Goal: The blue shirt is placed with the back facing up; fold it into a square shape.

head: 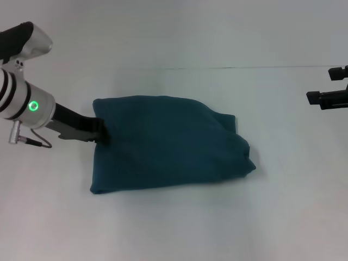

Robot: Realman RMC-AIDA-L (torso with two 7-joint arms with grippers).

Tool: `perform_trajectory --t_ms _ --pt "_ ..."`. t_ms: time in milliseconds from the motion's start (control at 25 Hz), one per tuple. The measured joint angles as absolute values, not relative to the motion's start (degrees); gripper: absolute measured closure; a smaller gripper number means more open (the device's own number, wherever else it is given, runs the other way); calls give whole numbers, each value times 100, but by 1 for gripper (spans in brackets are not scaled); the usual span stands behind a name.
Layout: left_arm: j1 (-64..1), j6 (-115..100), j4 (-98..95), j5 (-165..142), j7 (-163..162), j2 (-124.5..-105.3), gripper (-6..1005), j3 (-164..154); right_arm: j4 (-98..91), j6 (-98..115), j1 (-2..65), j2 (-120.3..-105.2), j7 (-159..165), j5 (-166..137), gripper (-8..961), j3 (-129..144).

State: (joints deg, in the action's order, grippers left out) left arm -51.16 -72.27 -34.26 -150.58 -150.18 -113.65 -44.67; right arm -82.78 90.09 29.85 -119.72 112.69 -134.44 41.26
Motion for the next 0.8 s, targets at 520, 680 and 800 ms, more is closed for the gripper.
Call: perform_trajectory --t_ms 520,680,800 --pt "-3857 -8418 -5792 -14130 -13838 -11666 571 -4014 -8067 9388 2781 -11992 10866 -13326 99 4189" --pt "-3112 -9646 -6428 -12862 -12503 -11783 420 -3443 -8091 10120 2441 -11948 10315 -12771 97 4012" --pt "-2731 -10636 -6347 -12401 -11594 -11781 357 -3033 -8068 10749 2207 -11927 9930 -12508 93 3834"
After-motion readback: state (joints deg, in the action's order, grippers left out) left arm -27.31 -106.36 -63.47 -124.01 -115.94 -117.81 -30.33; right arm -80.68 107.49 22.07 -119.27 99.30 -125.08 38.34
